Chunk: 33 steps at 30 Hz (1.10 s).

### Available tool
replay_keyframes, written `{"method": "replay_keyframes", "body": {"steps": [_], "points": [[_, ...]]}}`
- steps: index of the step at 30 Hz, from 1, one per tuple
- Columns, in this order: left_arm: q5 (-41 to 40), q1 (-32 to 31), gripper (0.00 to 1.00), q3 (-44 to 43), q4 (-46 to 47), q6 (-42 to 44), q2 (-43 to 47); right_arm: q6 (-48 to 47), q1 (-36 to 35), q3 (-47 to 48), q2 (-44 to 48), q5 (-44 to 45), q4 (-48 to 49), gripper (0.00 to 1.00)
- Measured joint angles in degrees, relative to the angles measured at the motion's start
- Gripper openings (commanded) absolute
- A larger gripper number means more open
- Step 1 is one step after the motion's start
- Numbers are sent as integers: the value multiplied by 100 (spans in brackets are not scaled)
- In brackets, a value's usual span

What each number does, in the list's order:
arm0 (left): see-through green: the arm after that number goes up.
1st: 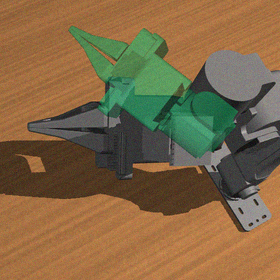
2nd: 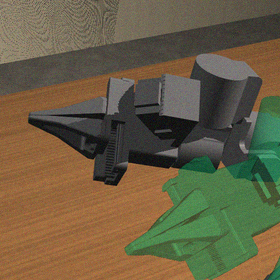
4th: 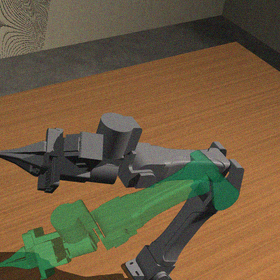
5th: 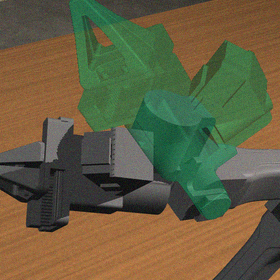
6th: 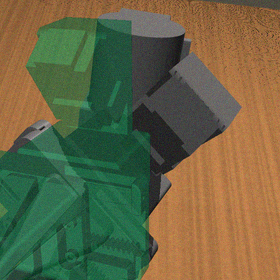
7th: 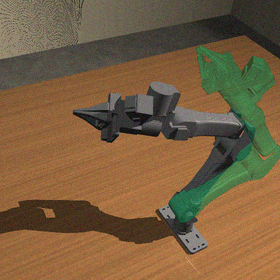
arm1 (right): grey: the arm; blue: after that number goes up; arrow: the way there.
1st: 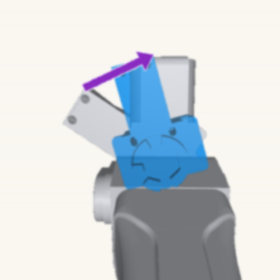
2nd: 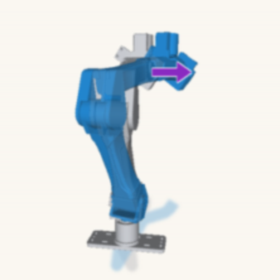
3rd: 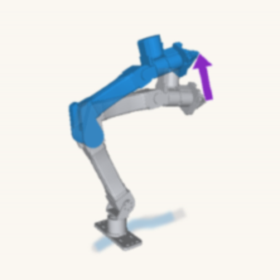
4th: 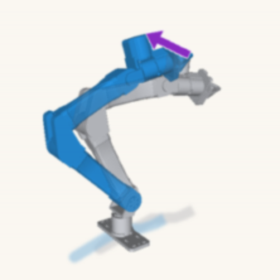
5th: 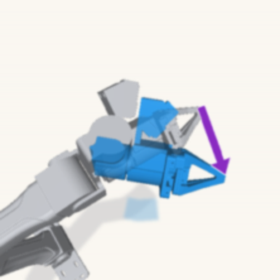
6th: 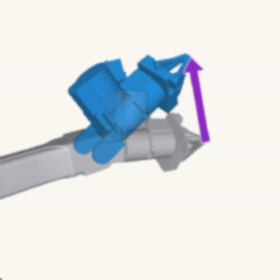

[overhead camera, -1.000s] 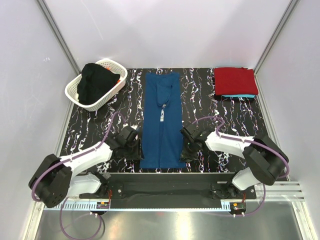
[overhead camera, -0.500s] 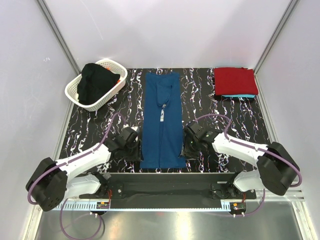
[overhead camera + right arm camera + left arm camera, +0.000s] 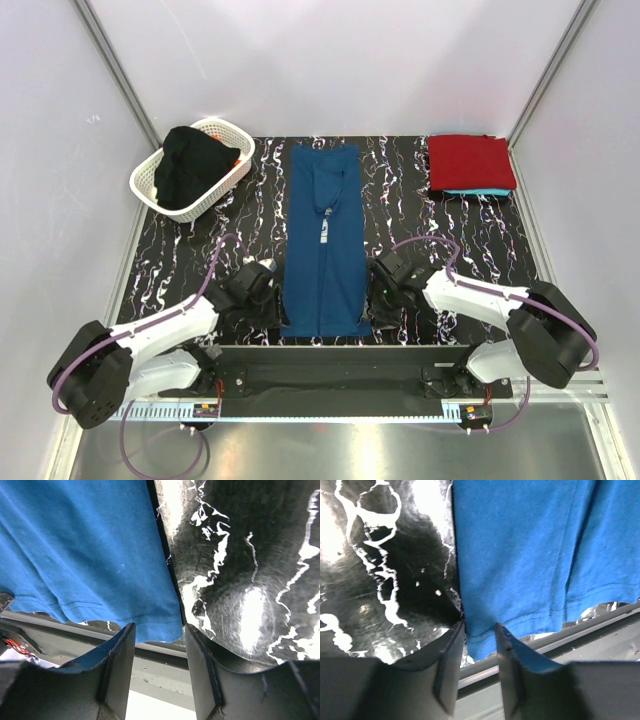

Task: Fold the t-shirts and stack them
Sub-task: Fold the tshirt

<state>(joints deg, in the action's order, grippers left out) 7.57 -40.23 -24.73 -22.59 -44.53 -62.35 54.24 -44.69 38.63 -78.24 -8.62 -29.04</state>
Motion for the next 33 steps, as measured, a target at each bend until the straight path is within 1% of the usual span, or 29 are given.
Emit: {"method": "replay_keyframes", "body": {"steps": [3,7,9,15,23,29,33], "points": [[31,-9,32,61,118,-48,2,9,0,-96,-133,-105,186,50],[44,-11,32,107,177,-59,50,87,11,-212,-175,-280,334,48],[39,-13,35,120,188,-59,66,133,11,-260,-157,-319,413,45],[33,-48,36,127,170,-81,111,212,11,-391,-48,-302,496,39],[-98,-249,38,127,-87,-175,256,308,11,-525,92,-297,597,43],[-188,-302,37,153,-256,-332,409,378,11,-682,289,-295,603,42],[-225,-302,33,188,-334,-404,490,409,11,-704,317,-284,603,40]]}}
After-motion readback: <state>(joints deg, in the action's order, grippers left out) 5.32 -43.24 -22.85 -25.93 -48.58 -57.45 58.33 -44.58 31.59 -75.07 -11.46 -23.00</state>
